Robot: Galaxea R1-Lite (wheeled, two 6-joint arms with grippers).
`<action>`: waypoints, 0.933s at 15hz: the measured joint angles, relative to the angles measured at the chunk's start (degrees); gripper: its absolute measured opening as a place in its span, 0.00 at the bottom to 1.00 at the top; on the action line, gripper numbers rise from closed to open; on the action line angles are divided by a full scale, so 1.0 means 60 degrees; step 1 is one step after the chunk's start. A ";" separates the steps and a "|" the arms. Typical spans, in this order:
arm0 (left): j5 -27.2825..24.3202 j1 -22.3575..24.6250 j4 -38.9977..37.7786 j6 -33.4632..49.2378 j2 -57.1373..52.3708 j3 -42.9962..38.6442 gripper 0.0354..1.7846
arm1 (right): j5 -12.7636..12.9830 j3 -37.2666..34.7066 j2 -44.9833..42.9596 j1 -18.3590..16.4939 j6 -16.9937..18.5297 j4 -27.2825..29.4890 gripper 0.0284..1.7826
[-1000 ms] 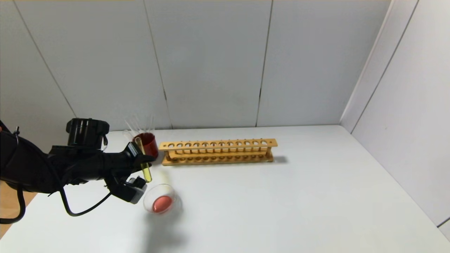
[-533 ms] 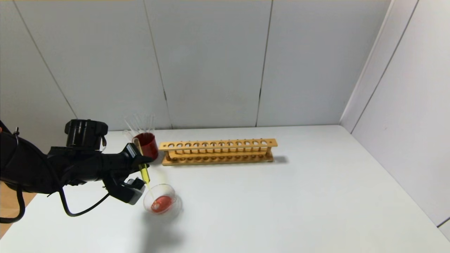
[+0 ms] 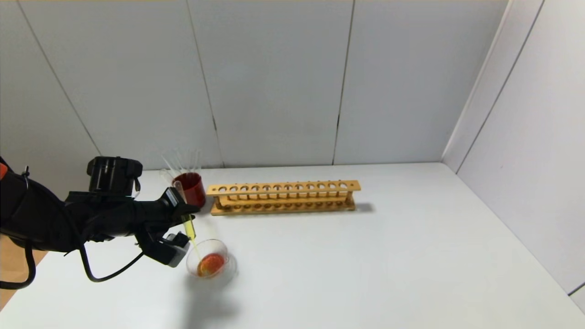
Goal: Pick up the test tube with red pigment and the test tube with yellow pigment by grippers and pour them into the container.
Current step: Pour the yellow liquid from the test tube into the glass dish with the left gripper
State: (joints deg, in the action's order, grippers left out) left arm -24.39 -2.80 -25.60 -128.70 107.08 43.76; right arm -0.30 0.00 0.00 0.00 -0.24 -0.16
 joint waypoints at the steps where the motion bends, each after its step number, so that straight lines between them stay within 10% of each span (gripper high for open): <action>1: 0.0000 0.0000 0.0004 -0.0102 0.0000 0.0000 0.17 | 0.0000 0.0000 0.0000 0.0000 0.0000 0.0000 0.98; 14: 0.0098 -0.0106 0.0004 -0.0711 -0.0091 0.0091 0.17 | -0.0004 0.0000 0.0000 0.0000 0.0000 0.0004 0.98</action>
State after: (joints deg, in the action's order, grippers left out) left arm -23.81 -3.44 -25.58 -132.96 106.53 44.31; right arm -0.33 0.00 0.00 0.00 -0.24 -0.13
